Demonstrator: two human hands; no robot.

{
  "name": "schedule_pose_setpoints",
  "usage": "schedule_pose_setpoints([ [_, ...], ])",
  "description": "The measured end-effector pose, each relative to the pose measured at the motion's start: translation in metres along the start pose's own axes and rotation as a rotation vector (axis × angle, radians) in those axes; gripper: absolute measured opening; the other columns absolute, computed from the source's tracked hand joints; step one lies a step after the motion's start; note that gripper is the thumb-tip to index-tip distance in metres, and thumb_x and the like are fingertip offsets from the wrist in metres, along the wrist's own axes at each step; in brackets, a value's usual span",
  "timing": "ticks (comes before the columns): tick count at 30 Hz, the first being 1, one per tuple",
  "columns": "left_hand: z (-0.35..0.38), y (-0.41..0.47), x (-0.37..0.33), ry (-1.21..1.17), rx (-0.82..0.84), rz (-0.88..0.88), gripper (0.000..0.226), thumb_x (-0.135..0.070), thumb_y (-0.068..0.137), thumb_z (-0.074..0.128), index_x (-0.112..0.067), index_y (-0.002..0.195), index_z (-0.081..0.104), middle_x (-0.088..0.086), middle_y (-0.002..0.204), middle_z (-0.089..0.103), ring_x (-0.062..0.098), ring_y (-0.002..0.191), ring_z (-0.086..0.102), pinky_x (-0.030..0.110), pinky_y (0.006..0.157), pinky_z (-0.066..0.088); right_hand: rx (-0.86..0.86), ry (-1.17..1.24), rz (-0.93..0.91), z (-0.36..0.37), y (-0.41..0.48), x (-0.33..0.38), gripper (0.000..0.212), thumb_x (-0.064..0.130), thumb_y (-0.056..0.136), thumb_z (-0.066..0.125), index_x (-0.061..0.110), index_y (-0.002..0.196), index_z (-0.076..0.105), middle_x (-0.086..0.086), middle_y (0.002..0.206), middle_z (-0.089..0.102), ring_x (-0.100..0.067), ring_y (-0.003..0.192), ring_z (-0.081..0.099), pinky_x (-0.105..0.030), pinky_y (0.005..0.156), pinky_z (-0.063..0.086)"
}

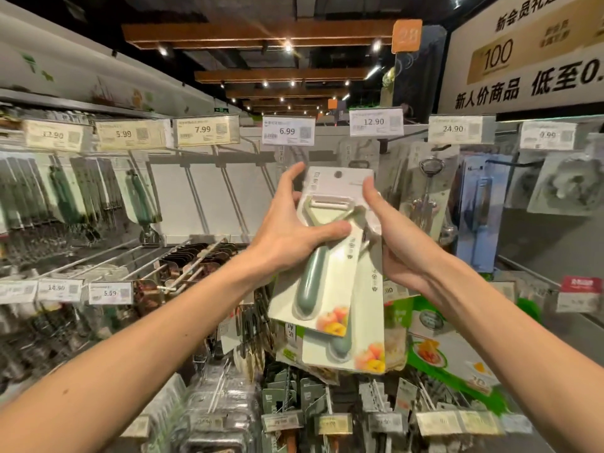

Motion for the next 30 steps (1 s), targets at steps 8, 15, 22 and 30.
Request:
schedule_pose_setpoints([
  [8, -0.014, -0.012, 0.023, -0.267, 0.054, -0.142, 0.118, -0.005, 0.061, 0.086, -0.039, 0.152, 0.018, 0.006, 0.112, 0.072, 0.019, 0.094, 0.074, 0.042, 0.084, 0.059, -0.069, -0.131, -0.038, -0.013, -0.016, -0.014, 0.026, -0.004, 0.090, 0.056, 0.006, 0.112, 0.067, -0.008, 0.103, 0.076, -0.018, 0.089, 0.072, -0.027, 0.074, 0.057],
  [15, -0.022, -0.029, 0.037, -0.260, 0.079, -0.199, 0.101, -0.038, 0.059, 0.088, -0.043, 0.142, 0.030, 0.008, 0.111, 0.074, 0.025, 0.090, 0.075, 0.045, 0.080, 0.059, -0.070, -0.235, -0.113, -0.011, -0.021, -0.019, 0.028, 0.021, 0.095, 0.058, 0.018, 0.123, 0.060, -0.001, 0.110, 0.075, -0.019, 0.099, 0.072, -0.031, 0.081, 0.059],
  [22, -0.053, -0.032, 0.058, -0.102, -0.040, -0.260, 0.087, -0.065, 0.066, 0.078, -0.049, 0.138, 0.032, 0.005, 0.123, 0.068, 0.021, 0.096, 0.073, 0.051, 0.091, 0.055, -0.098, -0.333, -0.140, 0.017, 0.014, -0.041, 0.025, 0.027, 0.095, 0.061, 0.024, 0.119, 0.059, 0.005, 0.106, 0.075, -0.011, 0.092, 0.073, -0.026, 0.076, 0.058],
  [30, -0.109, -0.025, 0.095, -0.165, -0.152, -0.349, 0.038, -0.011, 0.086, 0.069, -0.029, 0.116, 0.055, -0.001, 0.107, 0.075, 0.016, 0.096, 0.073, 0.043, 0.093, 0.056, -0.041, -0.401, -0.096, 0.058, 0.061, -0.074, 0.045, -0.003, 0.082, 0.063, 0.023, 0.117, 0.053, 0.004, 0.107, 0.073, -0.008, 0.093, 0.070, -0.027, 0.074, 0.054],
])
Point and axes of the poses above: each hand's wrist, its own y-axis towards the middle knuckle, its own z-axis out of the palm, x = y × z, the point moved 4 cm from there along y, towards the middle knuckle
